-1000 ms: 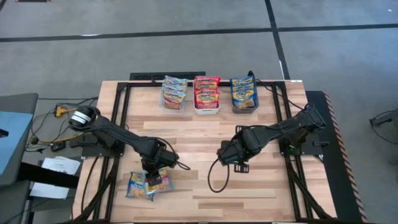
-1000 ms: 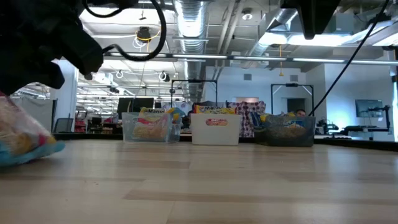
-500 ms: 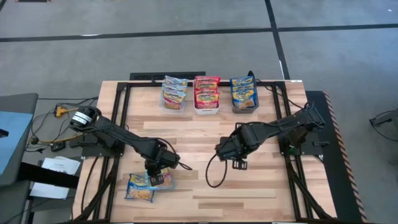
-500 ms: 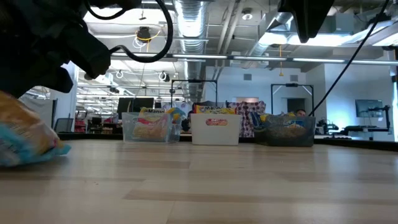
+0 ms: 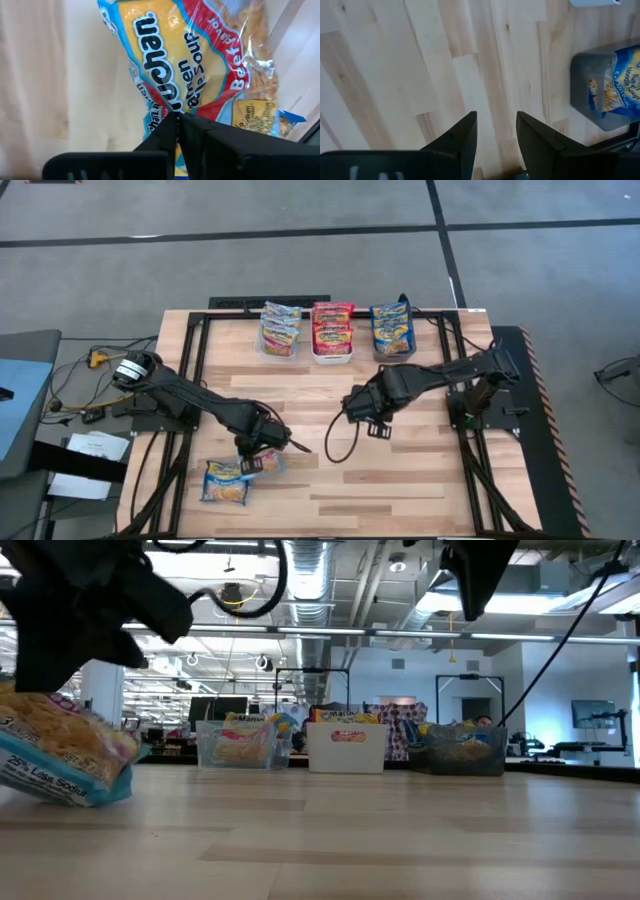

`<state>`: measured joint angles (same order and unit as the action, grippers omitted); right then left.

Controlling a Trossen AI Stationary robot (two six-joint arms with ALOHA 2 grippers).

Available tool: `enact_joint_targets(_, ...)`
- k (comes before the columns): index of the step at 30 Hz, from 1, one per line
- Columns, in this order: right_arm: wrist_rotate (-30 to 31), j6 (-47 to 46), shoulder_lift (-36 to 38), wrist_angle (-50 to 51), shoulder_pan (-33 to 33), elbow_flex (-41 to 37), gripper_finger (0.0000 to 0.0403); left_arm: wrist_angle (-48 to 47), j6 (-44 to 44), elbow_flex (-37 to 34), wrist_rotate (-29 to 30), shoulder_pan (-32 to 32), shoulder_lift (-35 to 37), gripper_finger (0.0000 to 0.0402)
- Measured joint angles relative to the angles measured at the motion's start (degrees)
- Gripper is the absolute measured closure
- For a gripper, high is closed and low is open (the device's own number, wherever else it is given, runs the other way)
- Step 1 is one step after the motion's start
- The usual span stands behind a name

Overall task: Sort Maruchan noodles
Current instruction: Put the light blue bag into the transparent bin

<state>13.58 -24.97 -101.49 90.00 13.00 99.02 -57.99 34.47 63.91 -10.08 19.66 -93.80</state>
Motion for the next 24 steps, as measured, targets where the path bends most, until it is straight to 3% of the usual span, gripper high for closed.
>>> enact_joint_targets(10,5.95,-0.01,0.0,0.0,-4.95,0.0,0.0243,-6.79,-7.28,7.63,11.6,0.02,0.02,0.0401)
enact_joint_targets(24,6.29,0.2,0.0,0.02,-11.38,-0.02,0.0243,-19.63,-11.14,14.05,26.17,-0.3,0.04,0.0401)
